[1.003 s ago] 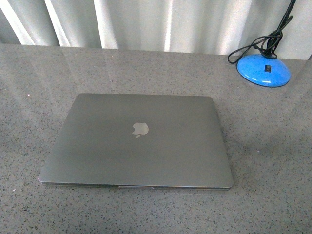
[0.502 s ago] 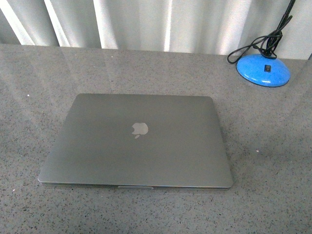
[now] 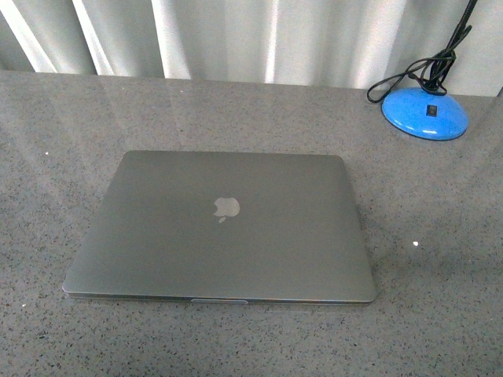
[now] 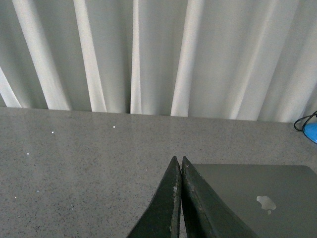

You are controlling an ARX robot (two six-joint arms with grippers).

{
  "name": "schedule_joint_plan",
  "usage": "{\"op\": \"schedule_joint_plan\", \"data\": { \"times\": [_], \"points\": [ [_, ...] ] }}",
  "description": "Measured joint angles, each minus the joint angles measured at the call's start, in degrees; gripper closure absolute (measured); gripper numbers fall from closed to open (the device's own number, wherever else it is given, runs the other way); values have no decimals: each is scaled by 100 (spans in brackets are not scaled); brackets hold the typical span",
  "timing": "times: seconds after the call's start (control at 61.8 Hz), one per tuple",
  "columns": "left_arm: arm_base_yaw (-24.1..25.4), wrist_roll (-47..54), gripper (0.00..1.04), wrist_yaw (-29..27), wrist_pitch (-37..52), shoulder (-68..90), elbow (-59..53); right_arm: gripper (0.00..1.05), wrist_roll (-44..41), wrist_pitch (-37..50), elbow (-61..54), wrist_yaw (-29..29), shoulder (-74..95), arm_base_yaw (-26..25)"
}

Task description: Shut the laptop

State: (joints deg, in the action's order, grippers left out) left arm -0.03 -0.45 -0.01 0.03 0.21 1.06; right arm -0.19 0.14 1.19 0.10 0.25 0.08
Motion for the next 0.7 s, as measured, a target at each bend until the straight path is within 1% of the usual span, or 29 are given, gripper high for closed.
{"op": "schedule_joint_plan", "data": {
  "times": [0.049,0.113,0.194,0.324,0.34,0.405,0.453,0.518,0.534,0.583,0.696],
  "points": [
    [0,0,91,0,0,0,0,93,2,0,0,0,0,2],
    [0,0,79,0,0,0,0,83,2,0,0,0,0,0],
    [0,0,64,0,0,-2,0,67,2,0,0,-2,0,2],
    [0,0,41,0,0,-2,0,46,2,0,0,0,0,2],
    [0,0,39,0,0,-2,0,42,2,0,0,0,0,2],
    [0,0,27,0,0,-2,0,30,2,0,0,-2,0,0],
    [0,0,18,0,0,-2,0,23,2,0,0,-2,0,0],
    [0,2,6,0,0,-2,0,9,4,0,0,0,0,2],
    [0,7,5,0,0,-2,0,8,7,0,0,-2,0,2],
    [0,7,8,0,0,-2,0,10,7,0,0,-2,0,0],
    [0,9,7,0,0,-2,0,10,4,0,0,0,0,2]
  ]
}}
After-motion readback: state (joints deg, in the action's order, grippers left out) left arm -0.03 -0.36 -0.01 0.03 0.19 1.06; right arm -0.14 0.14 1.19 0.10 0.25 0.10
